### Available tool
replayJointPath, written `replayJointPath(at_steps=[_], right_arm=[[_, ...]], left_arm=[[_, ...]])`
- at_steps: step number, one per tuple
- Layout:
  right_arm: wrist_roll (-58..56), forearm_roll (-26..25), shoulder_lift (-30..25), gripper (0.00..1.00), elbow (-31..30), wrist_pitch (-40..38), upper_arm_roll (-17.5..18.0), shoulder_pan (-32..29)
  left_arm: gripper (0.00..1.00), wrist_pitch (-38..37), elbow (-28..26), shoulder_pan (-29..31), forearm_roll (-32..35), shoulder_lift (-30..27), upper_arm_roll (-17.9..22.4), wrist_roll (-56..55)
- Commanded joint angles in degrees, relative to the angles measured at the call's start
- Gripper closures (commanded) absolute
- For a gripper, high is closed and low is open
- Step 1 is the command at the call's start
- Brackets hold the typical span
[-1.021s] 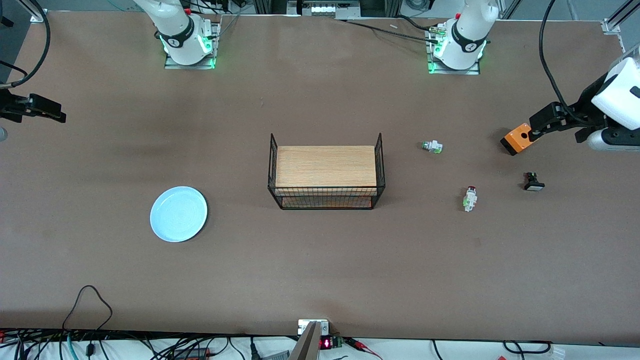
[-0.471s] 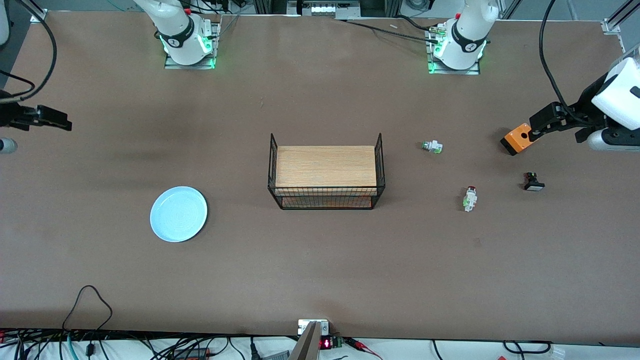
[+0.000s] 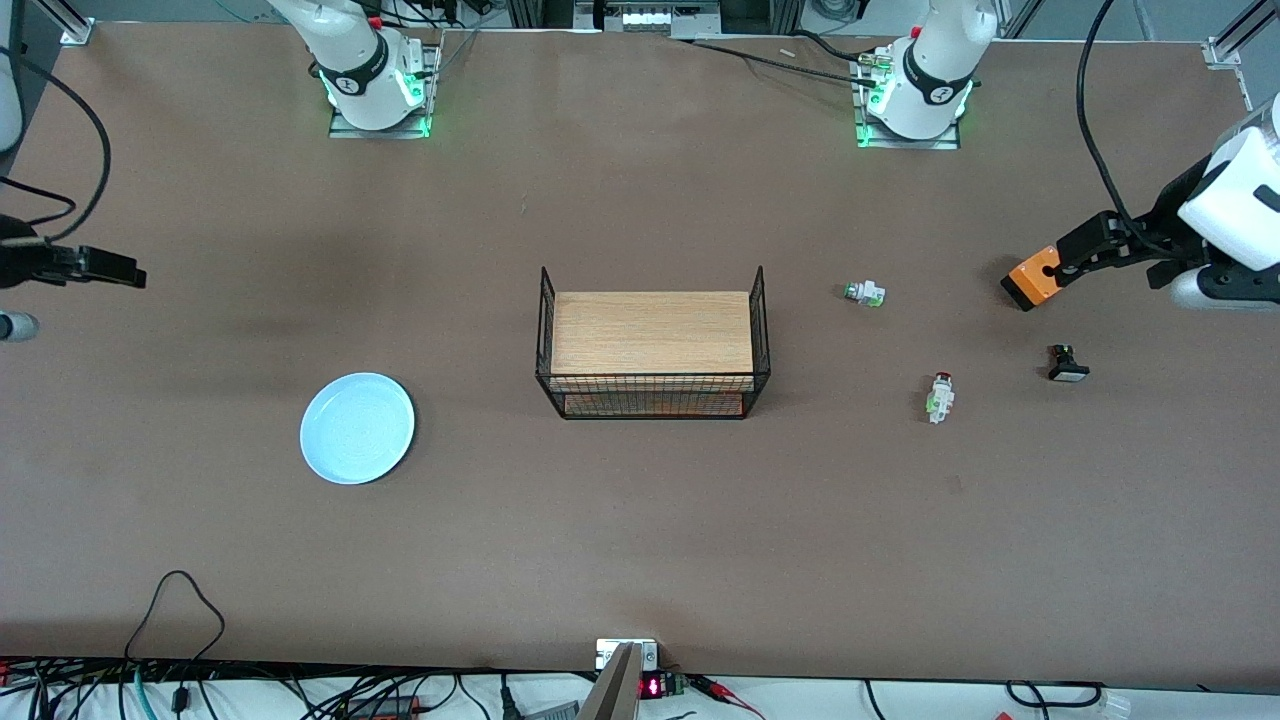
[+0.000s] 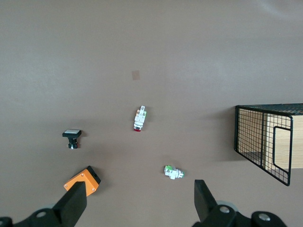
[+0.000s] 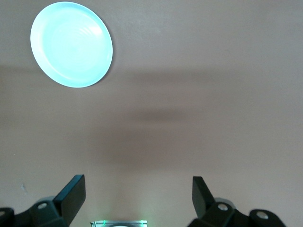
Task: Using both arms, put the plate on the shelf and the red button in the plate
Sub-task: 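Reach the right gripper to the plate rim while the left gripper reaches the button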
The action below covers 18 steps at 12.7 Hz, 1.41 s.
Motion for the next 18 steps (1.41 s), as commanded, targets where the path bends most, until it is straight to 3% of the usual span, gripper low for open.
replayJointPath(at_steps=[1, 3, 8, 13, 18], right_arm=[[1.5, 5.5, 4.9, 0.00, 1.8, 2.3, 0.6, -0.9], [3.0, 8.0, 8.8, 0.00, 1.8, 7.9, 0.6, -1.0], [3.0, 8.0, 17.7, 0.00, 1.9, 19.9, 1.1, 0.7], [3.1, 8.3, 24.0, 0.00, 1.6, 32.1, 1.2, 3.6], [2.4, 8.2, 31.0, 0.00, 1.1, 43.9, 1.3, 5.3]], left_arm=[[0.00, 0.0, 0.0, 0.8, -0.1, 0.9, -0.1, 0.5], [0.00, 0.1, 0.0, 0.9, -0.2, 1.5, -0.1, 0.5], [0.00, 0.4, -0.1, 2.0, -0.1, 1.7, -0.1, 0.7], [0.00, 5.6, -0.8, 2.2, 1.6, 7.7, -0.1, 1.6], [0.00, 17.4, -10.4, 4.7, -0.1, 10.3, -0.2, 2.7]])
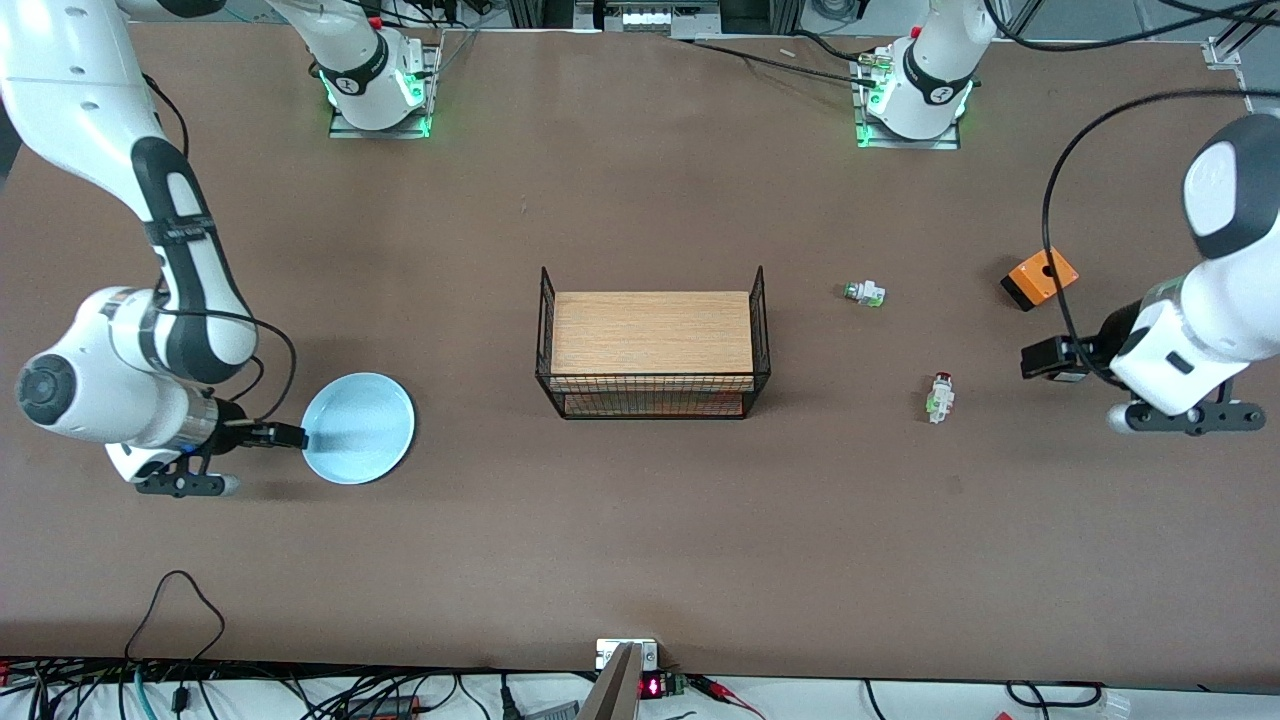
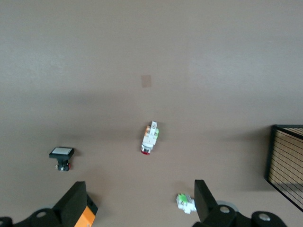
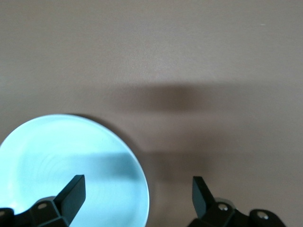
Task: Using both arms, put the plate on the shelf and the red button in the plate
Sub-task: 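Reach the right gripper to the plate rim while the left gripper reaches the button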
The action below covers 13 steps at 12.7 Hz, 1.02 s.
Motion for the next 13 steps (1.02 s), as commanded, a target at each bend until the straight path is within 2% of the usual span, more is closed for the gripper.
replayJointPath(at_steps=[1, 3, 5, 6, 9, 11, 12, 13], right_arm=[[-0.6, 0.7, 2.6, 0.00, 0.0, 5.1, 0.1, 0.5], [-1.0, 0.6, 2.9, 0.01, -2.0, 9.6, 0.1, 0.6], [-2.2, 0.5, 2.9, 0.20, -2.7, 10.4, 0.1, 0.9], [-2.2, 0.5, 2.8, 0.32, -2.8, 10.1, 0.1, 1.3], [-1.4, 0.5, 2.6, 0.45, -3.6, 9.9, 0.1, 1.2], [-1.1, 0.6, 2.1, 0.61, -4.2, 9.9, 0.1, 0.7], [-1.1, 0.7, 1.9, 0.79, -4.3, 9.9, 0.1, 0.5], [-1.0, 0.8, 1.5, 0.89, -4.8, 9.8, 0.1, 0.1]], left_arm=[[0.00, 6.1, -7.5, 1.5, -0.8, -1.1, -0.4, 1.6], [0.00, 10.2, -11.9, 1.5, -0.9, -0.9, -0.5, 1.6], [0.00, 13.4, -14.7, 1.4, -0.8, 1.3, -0.6, 1.6], [0.00, 18.0, -17.7, 1.5, -0.8, 1.7, -0.6, 1.7], [0.00, 32.9, -28.0, 1.5, -0.7, 1.3, -0.6, 4.8], [0.00, 38.4, -31.2, 2.2, -0.6, 1.5, -0.6, 8.0], [0.00, 42.2, -33.5, 2.2, -0.4, 1.7, -0.6, 10.0], [0.00, 45.6, -35.3, 2.2, -0.1, 2.3, -0.6, 11.0]])
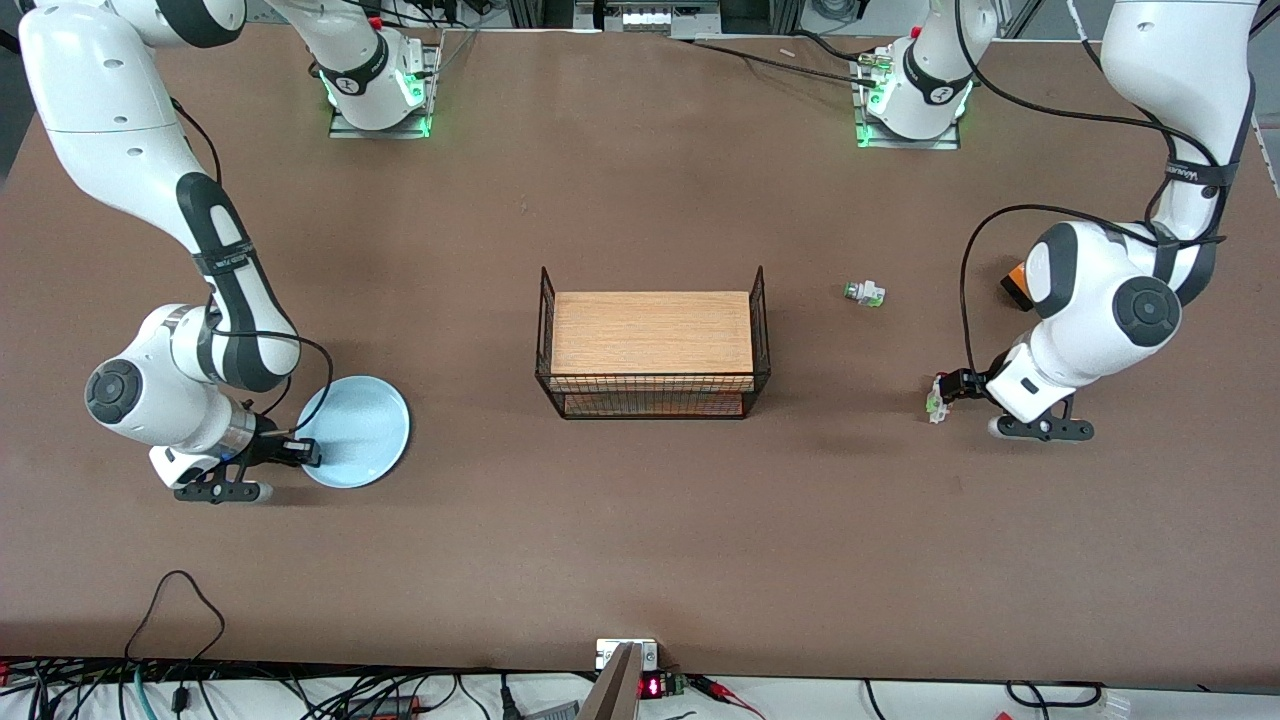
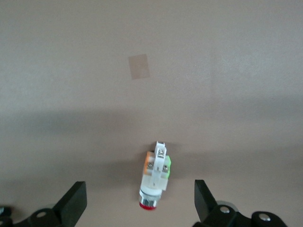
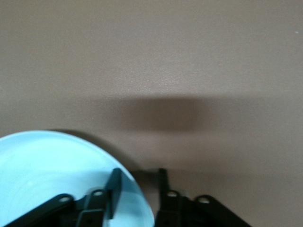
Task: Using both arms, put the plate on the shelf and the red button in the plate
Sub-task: 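Grasp the plate rim with the right gripper while the left gripper grasps the button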
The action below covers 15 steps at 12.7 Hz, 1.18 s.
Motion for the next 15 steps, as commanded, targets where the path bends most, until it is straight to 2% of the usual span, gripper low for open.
replayJointPath(at_steps=[1, 2, 4, 6, 11, 12, 14, 15], right_arm=[[0.0, 0.7, -1.8, 0.95, -3.1, 0.5, 0.2, -1.1], [-0.1, 0.7, -2.0, 1.00, -3.1, 0.5, 0.2, -1.1], [-0.1, 0.7, -2.8, 1.00, -3.2, -0.2, 0.2, -1.2], [2.8, 0.7, -4.6, 1.00, -3.1, -4.4, 0.2, -1.2], [6.2, 0.8, -15.9, 1.00, -1.0, -23.6, 0.2, -0.9], [8.5, 0.8, -17.9, 1.00, 0.1, -27.7, 0.2, -0.6], [14.1, 0.8, -20.1, 1.00, 4.8, -37.2, 0.3, -0.4], [16.6, 0.8, -20.2, 1.00, 8.3, -42.6, 0.3, -0.2]], left_arm=[[0.00, 7.2, -4.6, 0.8, 0.1, -0.2, -0.3, 3.8], [0.00, 7.8, -4.6, 0.8, 0.1, 0.7, -0.3, 3.8], [0.00, 11.6, -5.0, 0.8, 0.2, 3.3, -0.3, 3.6], [0.00, 16.6, -7.3, 0.6, 0.2, 4.2, -0.3, 3.6], [0.02, 17.7, -7.3, 0.1, 0.4, 5.4, -0.3, 3.7], [0.09, 17.6, -7.3, 0.1, 0.4, 5.4, -0.3, 3.7], [0.40, 17.6, -7.4, 0.8, 0.4, 5.3, -0.3, 3.8], [0.50, 17.6, -7.7, 1.3, 0.4, 5.2, -0.4, 3.8]])
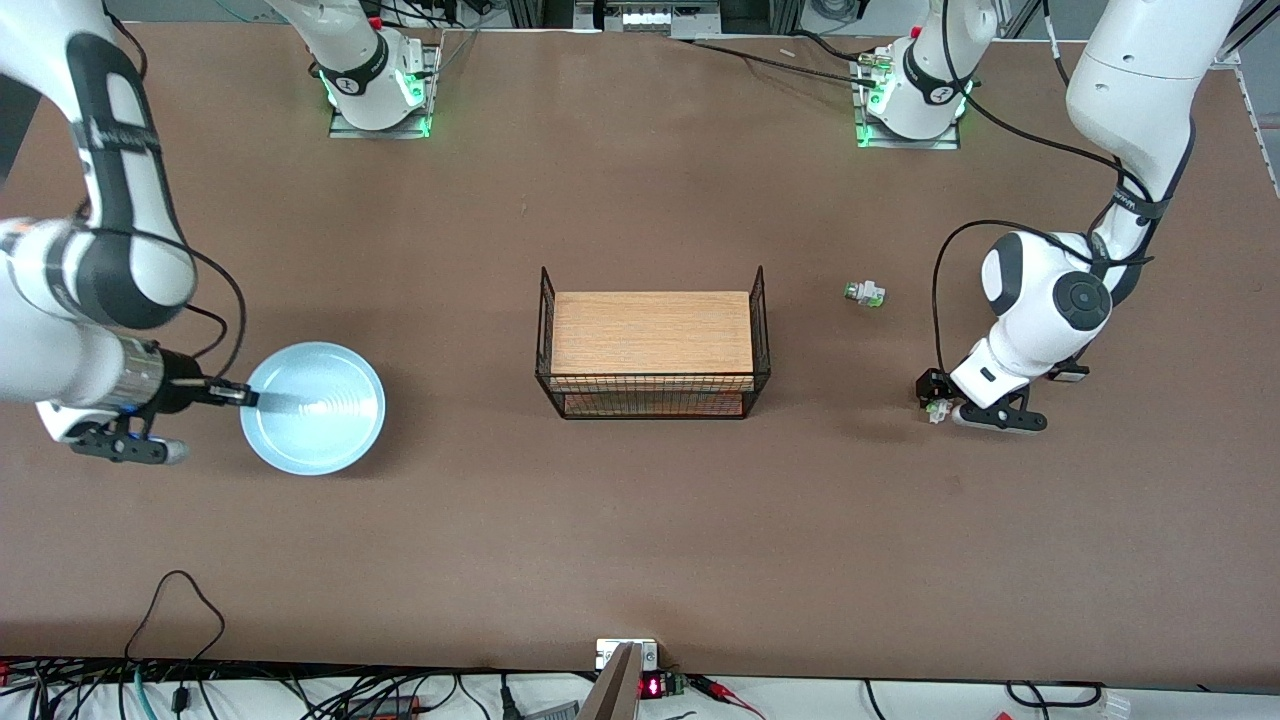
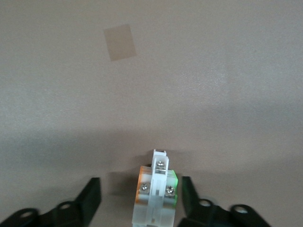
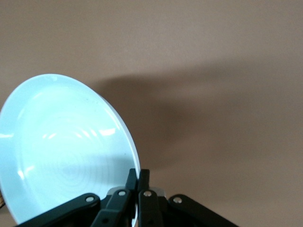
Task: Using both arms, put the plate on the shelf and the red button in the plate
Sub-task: 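Lift the pale blue plate with the right gripper and carry it toward the basket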
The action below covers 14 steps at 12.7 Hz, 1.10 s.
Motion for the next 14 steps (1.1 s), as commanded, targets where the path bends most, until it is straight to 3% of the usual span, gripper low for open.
replayJointPath(at_steps=[1, 3, 5, 10, 14], right_arm=[[7.9, 0.3, -0.8, 1.00, 8.4, -13.1, 0.3, 0.8], [14.5, 0.4, -1.1, 1.00, 13.2, -20.3, 0.3, 3.4], [21.2, 0.4, -3.1, 1.00, 14.2, -22.4, 0.3, 7.2], [36.4, 0.5, -7.2, 1.00, 14.2, -24.5, 0.4, 15.5], [50.9, 0.4, -8.7, 1.00, 14.1, -24.1, 0.3, 25.1]], left_arm=[[0.61, 0.7, -0.9, 1.4, 0.4, -0.7, -0.2, 0.9], [0.84, 0.7, -0.9, 1.4, 0.3, -0.7, -0.2, 0.9], [0.98, -0.1, -0.8, 1.5, 0.3, -1.6, -0.2, 0.3], [1.00, -13.4, 1.6, 1.4, 0.3, -8.0, 0.1, 0.5], [1.00, -38.3, 16.7, 1.4, 0.3, -9.9, 0.3, -1.1]])
